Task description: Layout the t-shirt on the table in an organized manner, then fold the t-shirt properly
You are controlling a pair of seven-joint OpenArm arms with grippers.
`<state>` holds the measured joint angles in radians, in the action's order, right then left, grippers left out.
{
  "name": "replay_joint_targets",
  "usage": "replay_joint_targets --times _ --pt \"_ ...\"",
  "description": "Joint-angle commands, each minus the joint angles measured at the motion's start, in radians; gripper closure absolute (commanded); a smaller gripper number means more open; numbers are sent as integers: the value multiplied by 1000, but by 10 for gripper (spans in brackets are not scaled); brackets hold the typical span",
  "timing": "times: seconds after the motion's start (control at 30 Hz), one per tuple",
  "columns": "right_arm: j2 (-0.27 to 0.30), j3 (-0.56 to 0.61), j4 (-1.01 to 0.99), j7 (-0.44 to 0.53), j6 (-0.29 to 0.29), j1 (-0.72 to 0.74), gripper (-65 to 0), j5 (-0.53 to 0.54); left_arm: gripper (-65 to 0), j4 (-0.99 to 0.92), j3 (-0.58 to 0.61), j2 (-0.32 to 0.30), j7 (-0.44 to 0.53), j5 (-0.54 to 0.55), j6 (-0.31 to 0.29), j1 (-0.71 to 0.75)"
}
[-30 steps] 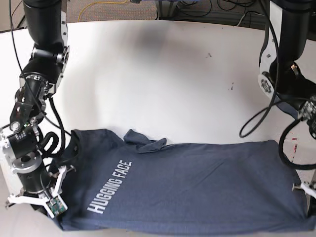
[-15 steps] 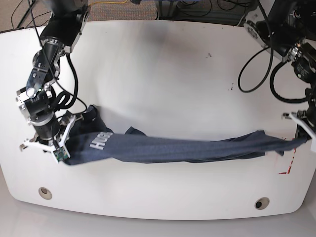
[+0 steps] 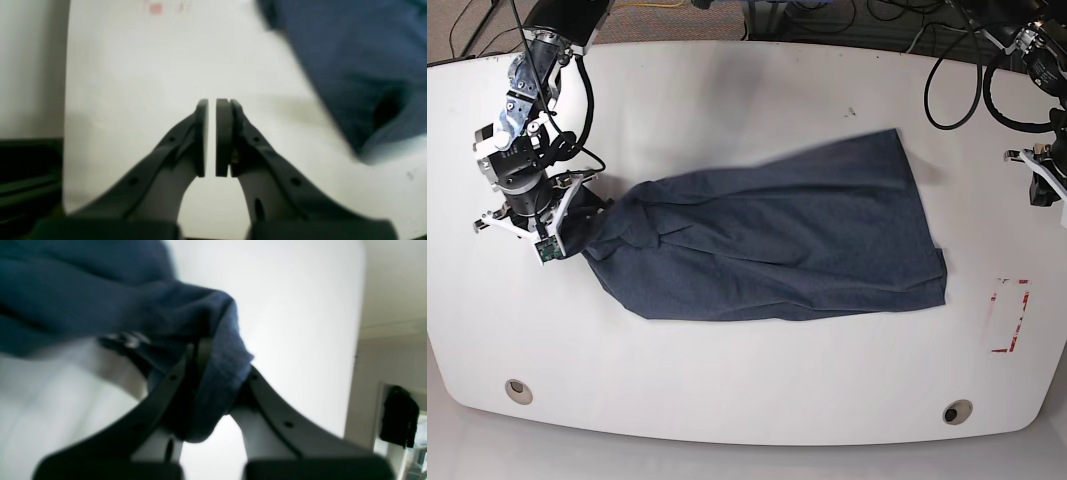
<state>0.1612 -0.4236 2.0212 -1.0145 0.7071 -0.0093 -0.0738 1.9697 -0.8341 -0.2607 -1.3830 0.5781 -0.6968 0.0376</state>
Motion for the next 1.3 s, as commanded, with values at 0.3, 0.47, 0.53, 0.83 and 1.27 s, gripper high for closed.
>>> replay_joint_targets --times 0.3,0.47,0.53,0.83,1.27 --pt "18 7 20 23 -9 133 0 -2 -18 13 134 -28 32 -10 -1 -224" --pt "22 39 20 23 -9 142 0 -5 -25 10 238 -10 32 -40 -1 -215" --pt "19 48 20 23 -9 139 0 -7 -39 1 276 11 32 -53 -1 -187" --pt "18 45 20 23 -9 110 0 1 -265 -8 345 91 32 -60 -1 -64" --pt "16 50 19 26 -9 84 0 2 -378 -51 553 142 34 -149 -1 -17"
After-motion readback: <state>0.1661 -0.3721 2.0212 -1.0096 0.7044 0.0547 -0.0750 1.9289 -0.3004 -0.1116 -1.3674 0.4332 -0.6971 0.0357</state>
